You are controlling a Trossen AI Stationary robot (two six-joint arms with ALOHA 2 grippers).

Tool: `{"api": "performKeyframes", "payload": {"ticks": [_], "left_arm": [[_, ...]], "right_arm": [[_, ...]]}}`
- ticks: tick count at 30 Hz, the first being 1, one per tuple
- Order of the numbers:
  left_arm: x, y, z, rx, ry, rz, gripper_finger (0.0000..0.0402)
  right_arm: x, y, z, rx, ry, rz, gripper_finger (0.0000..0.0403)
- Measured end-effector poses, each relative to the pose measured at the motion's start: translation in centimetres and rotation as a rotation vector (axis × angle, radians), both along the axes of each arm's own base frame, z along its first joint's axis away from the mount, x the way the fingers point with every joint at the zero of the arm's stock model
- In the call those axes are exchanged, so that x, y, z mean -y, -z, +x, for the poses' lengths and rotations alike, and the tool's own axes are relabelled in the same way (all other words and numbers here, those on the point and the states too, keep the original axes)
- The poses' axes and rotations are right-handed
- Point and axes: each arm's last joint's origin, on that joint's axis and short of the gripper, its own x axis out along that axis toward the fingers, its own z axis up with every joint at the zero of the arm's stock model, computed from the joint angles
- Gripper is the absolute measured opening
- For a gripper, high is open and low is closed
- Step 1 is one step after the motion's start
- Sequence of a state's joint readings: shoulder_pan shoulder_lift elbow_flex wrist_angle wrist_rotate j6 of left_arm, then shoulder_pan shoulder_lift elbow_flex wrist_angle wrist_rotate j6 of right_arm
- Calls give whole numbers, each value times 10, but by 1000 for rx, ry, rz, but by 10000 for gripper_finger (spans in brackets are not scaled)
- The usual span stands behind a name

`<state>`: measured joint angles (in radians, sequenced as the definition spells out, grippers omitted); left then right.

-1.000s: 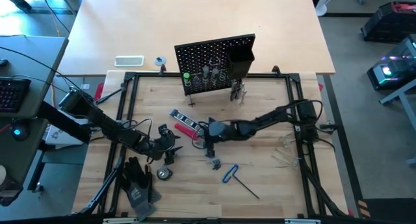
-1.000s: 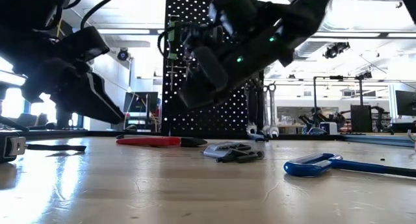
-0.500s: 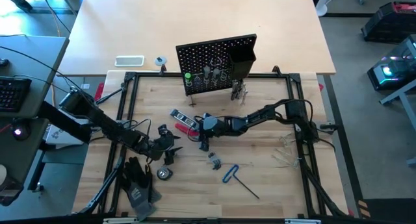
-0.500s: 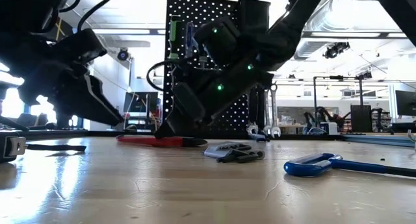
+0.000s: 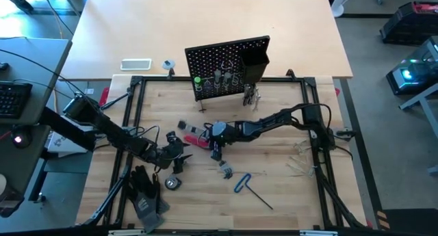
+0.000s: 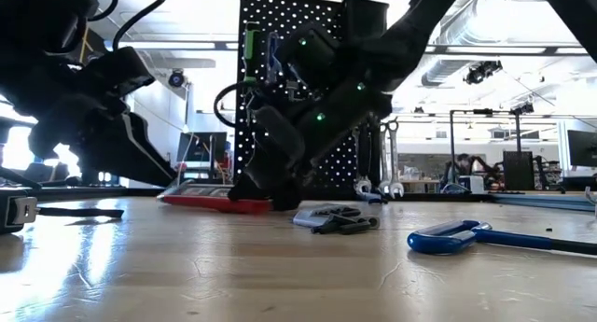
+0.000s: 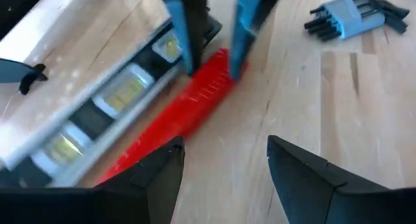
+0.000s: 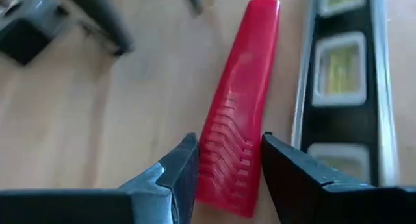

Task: Hang tools onto peg board
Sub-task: Put the red utility knife into the pegboard bin

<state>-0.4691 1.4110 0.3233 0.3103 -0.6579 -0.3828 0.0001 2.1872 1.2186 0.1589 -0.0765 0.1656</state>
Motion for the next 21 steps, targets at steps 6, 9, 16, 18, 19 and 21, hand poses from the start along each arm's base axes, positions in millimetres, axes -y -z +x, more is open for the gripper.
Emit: {"api": "performKeyframes", "payload": {"ticks": [6, 9, 16, 18, 19, 21], "left_arm": [[-1, -1, 2, 4, 0, 2, 211], [-2, -1, 2, -2, 10, -1, 211], [-4, -1, 3, -3, 9, -4, 211], [-5, -1, 4, -7, 14, -15, 211], [-6, -1, 4, -8, 14, -19, 211], [-7, -2, 5, 2, 10, -24, 211]], "right_arm": [[-21, 4, -6, -72, -43, 5, 158], [-28, 4, -9, -102, -54, 4, 158], [-36, -1, -13, -133, -76, 7, 153], [-36, -3, -14, -134, -75, 2, 140], [-36, -4, -14, -131, -73, 1, 131], [-36, -5, -14, -127, -73, -1, 111]]}}
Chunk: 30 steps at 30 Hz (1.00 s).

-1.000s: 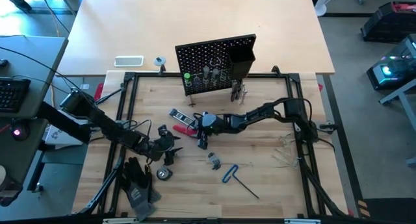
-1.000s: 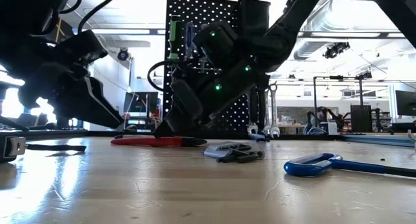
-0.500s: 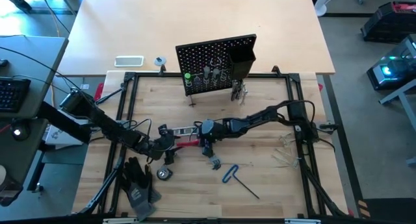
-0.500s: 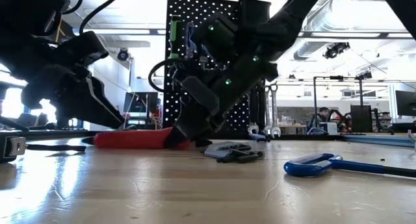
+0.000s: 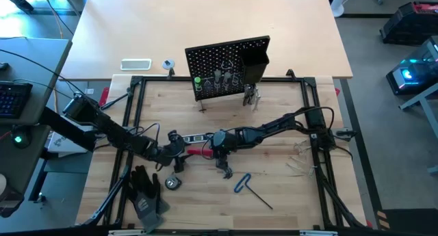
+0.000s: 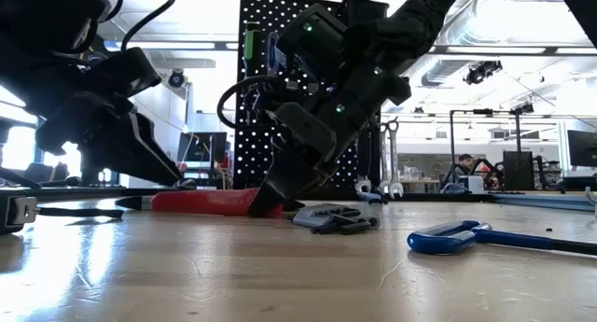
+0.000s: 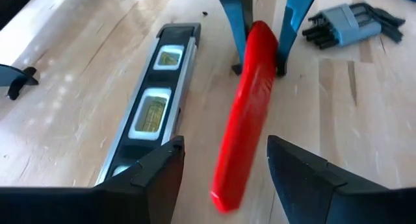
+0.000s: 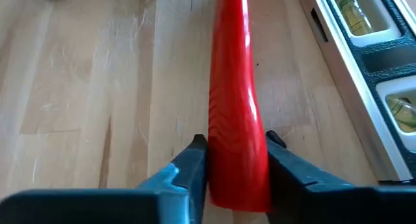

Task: Hang tools onto peg board
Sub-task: Put the red utility knife into the pegboard bin

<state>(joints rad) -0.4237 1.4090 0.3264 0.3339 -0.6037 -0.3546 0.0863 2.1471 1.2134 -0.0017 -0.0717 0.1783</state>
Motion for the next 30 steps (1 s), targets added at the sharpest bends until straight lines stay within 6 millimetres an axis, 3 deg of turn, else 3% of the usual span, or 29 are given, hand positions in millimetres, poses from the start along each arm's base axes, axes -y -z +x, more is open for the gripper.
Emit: {"api": "performKeyframes", "payload": {"ticks": [6, 15, 30], "left_arm": [[-3, -1, 3, 15, -7, -7, 211], [-3, -6, 9, 42, 109, -73, 211], [-14, -35, 43, 77, 307, -261, 211]], "right_arm": [[0, 0, -1, -4, -17, -14, 46], [-9, -2, -3, -8, -19, -54, 44], [-27, -65, -32, -54, -85, -178, 44]]}}
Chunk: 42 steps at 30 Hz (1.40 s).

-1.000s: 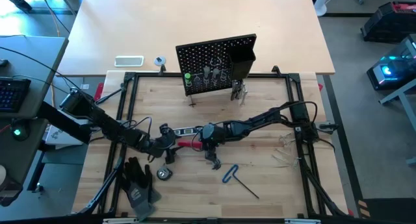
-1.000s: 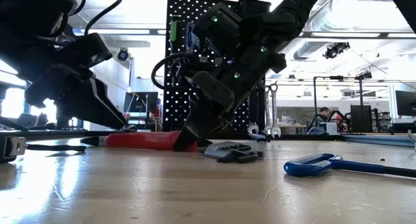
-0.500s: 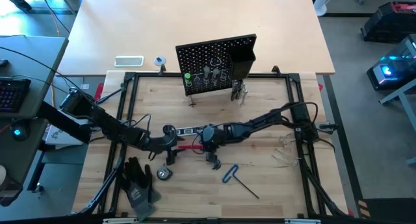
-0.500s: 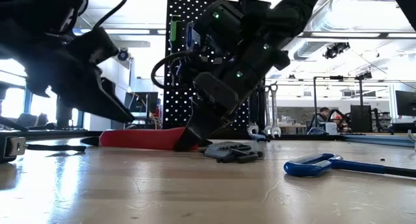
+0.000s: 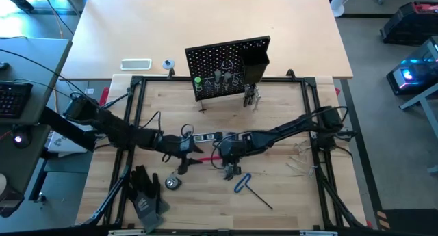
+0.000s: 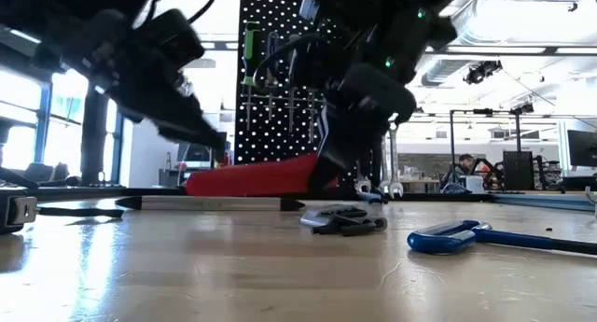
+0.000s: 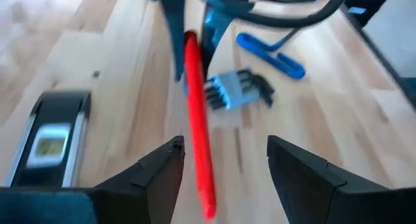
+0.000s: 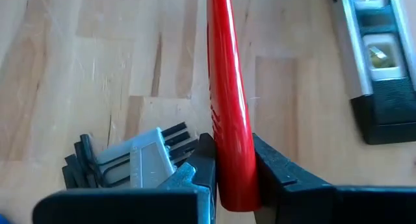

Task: Hang tools onto peg board
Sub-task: Put the red utility knife into the pegboard bin

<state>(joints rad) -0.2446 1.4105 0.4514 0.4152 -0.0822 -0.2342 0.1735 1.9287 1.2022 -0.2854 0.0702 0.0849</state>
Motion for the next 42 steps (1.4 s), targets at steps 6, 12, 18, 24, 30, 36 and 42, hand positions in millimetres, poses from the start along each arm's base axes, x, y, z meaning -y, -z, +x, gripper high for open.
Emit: {"api": "performKeyframes", "payload": {"ticks": [6, 12, 18, 24, 30, 36, 42], "left_arm": [[-1, -14, 23, -54, 45, 19, 211], [0, -8, 54, -229, 25, 66, 211], [1, -2, 80, -367, 12, 144, 196], [7, -6, 95, -345, 77, 209, 82], [7, -10, 98, -313, 79, 249, 30], [13, -17, 104, -218, 89, 307, 30], [15, -33, 106, -109, 85, 348, 30]], "right_arm": [[-5, -15, -3, 44, -13, -32, 44], [-9, -21, -6, 50, -47, -44, 44], [-18, -20, -9, 30, -68, -60, 44], [-23, -19, -17, -26, -58, -111, 44], [-26, -25, -23, -41, -18, -120, 48], [-23, -60, -45, -41, 4, -151, 138], [-26, -110, -78, 57, 51, -153, 187]]}}
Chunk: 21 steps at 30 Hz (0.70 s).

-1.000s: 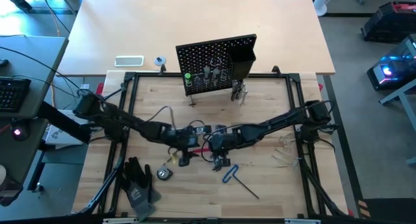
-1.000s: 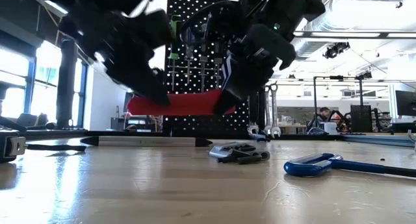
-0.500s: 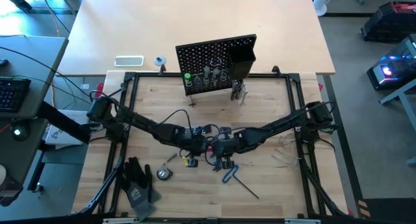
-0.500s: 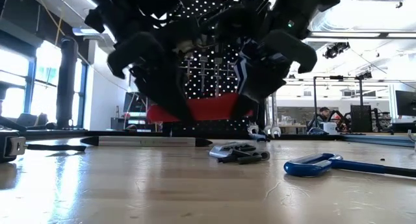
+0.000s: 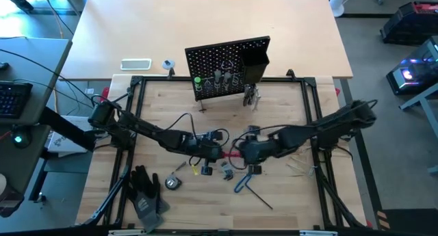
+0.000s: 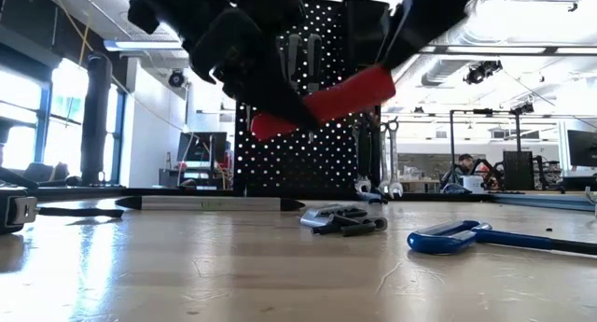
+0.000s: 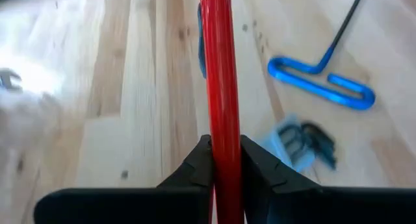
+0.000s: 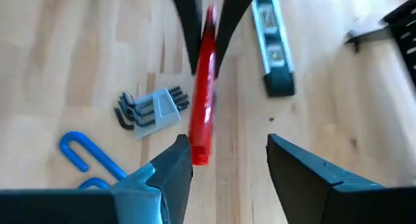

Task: Hang tools onto peg board
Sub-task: Put the red utility knife into the pegboard bin

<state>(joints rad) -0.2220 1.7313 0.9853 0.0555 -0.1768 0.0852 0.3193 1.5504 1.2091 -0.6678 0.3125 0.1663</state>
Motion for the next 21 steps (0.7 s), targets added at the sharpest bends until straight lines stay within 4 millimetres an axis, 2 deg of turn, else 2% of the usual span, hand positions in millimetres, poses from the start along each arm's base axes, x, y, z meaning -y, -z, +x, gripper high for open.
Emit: {"api": "performKeyframes", "payload": {"ticks": [6, 12, 17, 21], "left_arm": [[2, -15, 6, 147, 26, 26, 30], [3, -33, 14, 342, 36, 68, 30], [1, -45, 18, 490, 39, 110, 30], [-5, -52, 20, 567, 29, 128, 30]], "right_arm": [[-5, -43, -36, 138, 18, -17, 191], [-10, -68, -62, 253, 43, -36, 191], [-15, -78, -69, 326, 38, -41, 192], [-16, -83, -67, 376, 21, -43, 192]]}}
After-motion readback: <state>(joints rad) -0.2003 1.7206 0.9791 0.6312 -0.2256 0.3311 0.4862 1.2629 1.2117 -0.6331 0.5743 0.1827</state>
